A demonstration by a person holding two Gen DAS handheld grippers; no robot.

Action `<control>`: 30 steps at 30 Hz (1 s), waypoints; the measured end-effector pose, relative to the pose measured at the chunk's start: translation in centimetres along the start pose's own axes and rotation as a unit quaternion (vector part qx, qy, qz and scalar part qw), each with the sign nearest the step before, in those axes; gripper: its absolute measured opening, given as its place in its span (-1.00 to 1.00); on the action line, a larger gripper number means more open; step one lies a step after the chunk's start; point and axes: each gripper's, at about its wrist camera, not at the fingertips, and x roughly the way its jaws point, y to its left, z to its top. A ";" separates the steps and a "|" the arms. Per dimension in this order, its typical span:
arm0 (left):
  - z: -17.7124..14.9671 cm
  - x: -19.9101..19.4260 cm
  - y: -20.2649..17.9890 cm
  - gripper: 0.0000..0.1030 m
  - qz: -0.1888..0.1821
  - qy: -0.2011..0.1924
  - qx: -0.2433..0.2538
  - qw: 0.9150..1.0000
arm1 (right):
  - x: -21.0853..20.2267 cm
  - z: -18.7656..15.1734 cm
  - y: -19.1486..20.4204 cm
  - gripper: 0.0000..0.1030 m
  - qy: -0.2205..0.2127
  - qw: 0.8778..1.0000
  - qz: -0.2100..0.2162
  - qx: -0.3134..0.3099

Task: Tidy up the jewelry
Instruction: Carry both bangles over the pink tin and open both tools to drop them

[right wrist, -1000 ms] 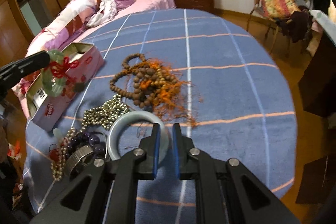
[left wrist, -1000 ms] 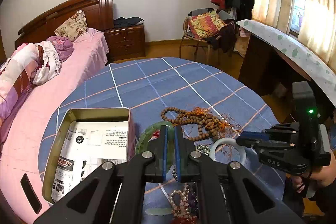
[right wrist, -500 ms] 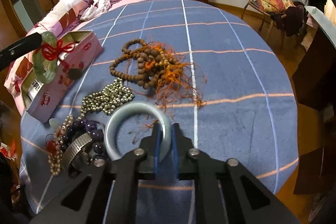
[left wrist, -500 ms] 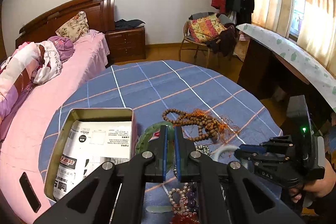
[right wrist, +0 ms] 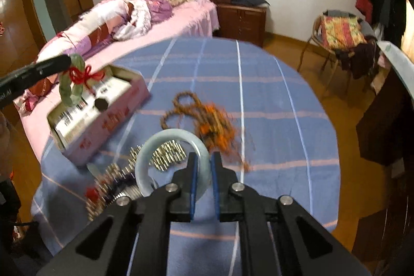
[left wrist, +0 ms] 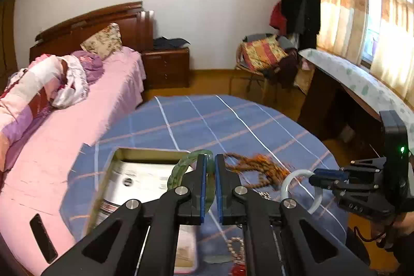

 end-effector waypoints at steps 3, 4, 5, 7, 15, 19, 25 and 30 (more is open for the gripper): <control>0.6 -0.5 1.6 -0.90 0.017 -0.010 -0.006 1.000 | 0.1 2.3 1.4 -0.75 -0.017 1.000 0.014 -0.012; 0.9 -0.5 2.4 -0.90 0.028 -0.013 -0.006 1.000 | 0.3 3.2 2.1 -0.75 -0.022 0.999 0.018 -0.017; 0.8 -0.4 2.8 -0.90 0.035 -0.014 -0.006 0.999 | 0.5 3.8 2.6 -0.75 -0.026 0.999 0.024 -0.022; 1.0 0.2 4.1 -0.90 0.050 -0.012 -0.009 0.999 | 1.5 5.4 4.0 -0.75 -0.030 0.998 0.038 -0.032; -0.2 4.2 7.8 -0.90 0.081 0.018 -0.031 0.996 | 7.4 8.7 9.1 -0.75 -0.013 0.996 0.061 -0.067; -1.0 5.7 8.4 -0.90 0.097 0.032 -0.027 0.994 | 9.8 9.0 10.8 -0.75 0.007 0.994 0.063 -0.086; -2.0 7.0 8.3 -0.90 0.112 0.049 -0.014 0.992 | 12.2 8.5 11.4 -0.75 0.032 0.993 0.064 -0.095; -2.6 7.9 8.5 -0.90 0.115 0.064 -0.016 0.991 | 13.2 8.1 11.4 -0.74 0.046 0.992 0.060 -0.098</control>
